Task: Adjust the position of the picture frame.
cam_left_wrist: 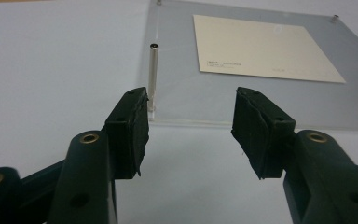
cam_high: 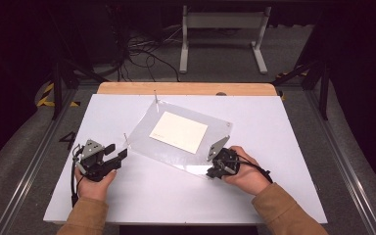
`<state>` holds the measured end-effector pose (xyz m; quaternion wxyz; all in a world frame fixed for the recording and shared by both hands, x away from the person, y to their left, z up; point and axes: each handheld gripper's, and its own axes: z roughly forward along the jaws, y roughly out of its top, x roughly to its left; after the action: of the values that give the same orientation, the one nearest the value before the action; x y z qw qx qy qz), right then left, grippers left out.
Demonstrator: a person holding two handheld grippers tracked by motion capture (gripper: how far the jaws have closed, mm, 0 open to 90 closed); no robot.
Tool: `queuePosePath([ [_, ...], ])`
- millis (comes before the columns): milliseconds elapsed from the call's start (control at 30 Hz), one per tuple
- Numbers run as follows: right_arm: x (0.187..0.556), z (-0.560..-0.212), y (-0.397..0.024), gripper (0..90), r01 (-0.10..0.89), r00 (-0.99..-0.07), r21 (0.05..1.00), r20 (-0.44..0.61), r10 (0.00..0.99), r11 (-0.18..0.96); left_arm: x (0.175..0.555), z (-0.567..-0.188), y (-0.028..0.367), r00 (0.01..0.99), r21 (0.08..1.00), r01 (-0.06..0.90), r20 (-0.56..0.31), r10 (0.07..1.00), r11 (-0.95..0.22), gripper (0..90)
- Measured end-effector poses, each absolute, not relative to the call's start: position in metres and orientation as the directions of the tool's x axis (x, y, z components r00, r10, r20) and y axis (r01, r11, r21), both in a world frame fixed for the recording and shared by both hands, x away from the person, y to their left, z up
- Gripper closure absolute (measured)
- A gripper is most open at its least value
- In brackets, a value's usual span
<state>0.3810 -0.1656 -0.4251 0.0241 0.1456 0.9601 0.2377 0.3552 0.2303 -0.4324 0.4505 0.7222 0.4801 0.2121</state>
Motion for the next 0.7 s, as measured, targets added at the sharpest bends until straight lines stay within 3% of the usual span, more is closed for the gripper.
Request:
queuePosePath([
  [500, 0.319, -0.431, -0.132, 82.9, 0.244, -0.969, 0.515, 0.095, 0.228, 0.822, 0.352, -0.438, 0.227, 0.469, 0.838, 0.522, -0.124, 0.874, -0.161, 46.1],
  [667, 0.323, -0.431, -0.132, 81.9, 0.261, -0.965, 0.518, 0.139, 0.221, 0.815, 0.349, -0.439, 0.227, 0.469, 0.835, 0.527, -0.132, 0.873, -0.157, 46.3],
  [700, 0.334, -0.428, -0.141, 73.5, 0.292, -0.956, 0.573, 0.161, 0.244, 0.766, 0.347, -0.439, 0.228, 0.472, 0.834, 0.528, -0.132, 0.872, -0.159, 46.5],
])
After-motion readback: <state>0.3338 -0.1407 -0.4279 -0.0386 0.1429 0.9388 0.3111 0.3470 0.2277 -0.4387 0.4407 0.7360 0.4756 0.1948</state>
